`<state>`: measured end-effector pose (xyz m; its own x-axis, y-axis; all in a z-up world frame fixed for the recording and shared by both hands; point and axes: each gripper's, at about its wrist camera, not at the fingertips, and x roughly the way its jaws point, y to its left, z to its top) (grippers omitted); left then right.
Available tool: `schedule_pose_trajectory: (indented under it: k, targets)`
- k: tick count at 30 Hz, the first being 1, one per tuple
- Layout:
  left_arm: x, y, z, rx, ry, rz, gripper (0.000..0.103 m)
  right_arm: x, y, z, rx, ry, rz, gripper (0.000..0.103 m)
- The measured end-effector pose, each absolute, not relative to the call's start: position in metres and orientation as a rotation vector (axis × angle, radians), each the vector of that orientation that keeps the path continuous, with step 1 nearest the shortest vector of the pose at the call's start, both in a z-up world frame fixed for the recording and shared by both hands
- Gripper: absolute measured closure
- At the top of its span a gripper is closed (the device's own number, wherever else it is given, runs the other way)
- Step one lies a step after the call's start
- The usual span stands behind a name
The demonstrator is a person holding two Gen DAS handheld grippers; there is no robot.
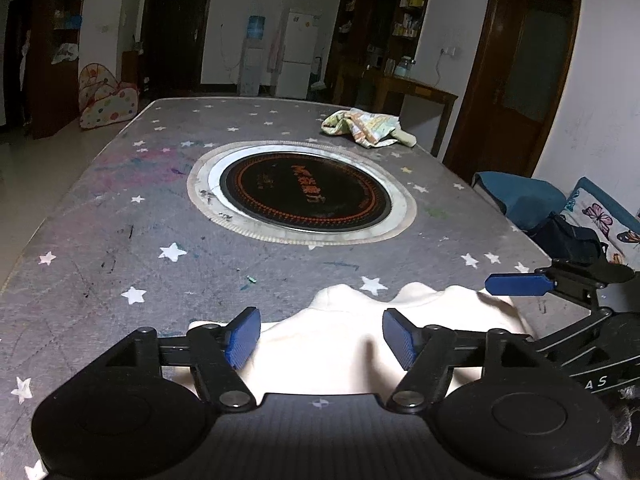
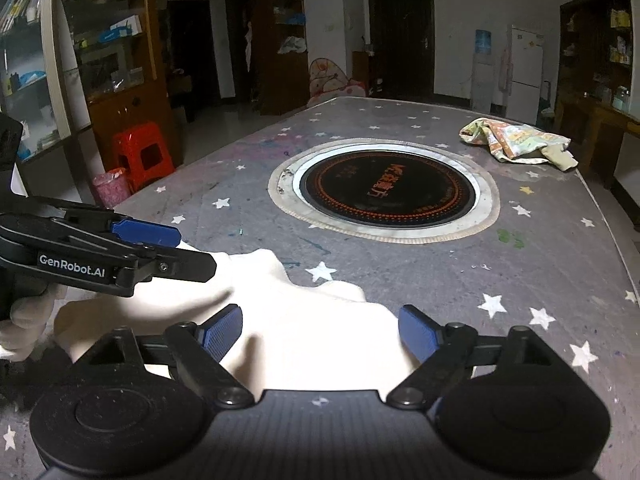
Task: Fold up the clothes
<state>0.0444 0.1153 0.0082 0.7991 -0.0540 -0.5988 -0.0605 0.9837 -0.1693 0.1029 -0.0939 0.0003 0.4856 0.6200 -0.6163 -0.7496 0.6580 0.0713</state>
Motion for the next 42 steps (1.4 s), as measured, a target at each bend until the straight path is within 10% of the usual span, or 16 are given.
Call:
schedule_pose_trajectory:
  k: [20, 42]
  targets:
    - [0.006, 0.103, 0.025, -0.169, 0.557, -0.002, 0.000, 0.068, -0.109, 0.010, -0.186, 0.610, 0.789, 0.000]
    - [-0.049, 0.097, 0.018, -0.228, 0.526, 0.001, 0.000, 0.025, -0.130, -0.002, -0.069, 0.705, 0.944, 0.000]
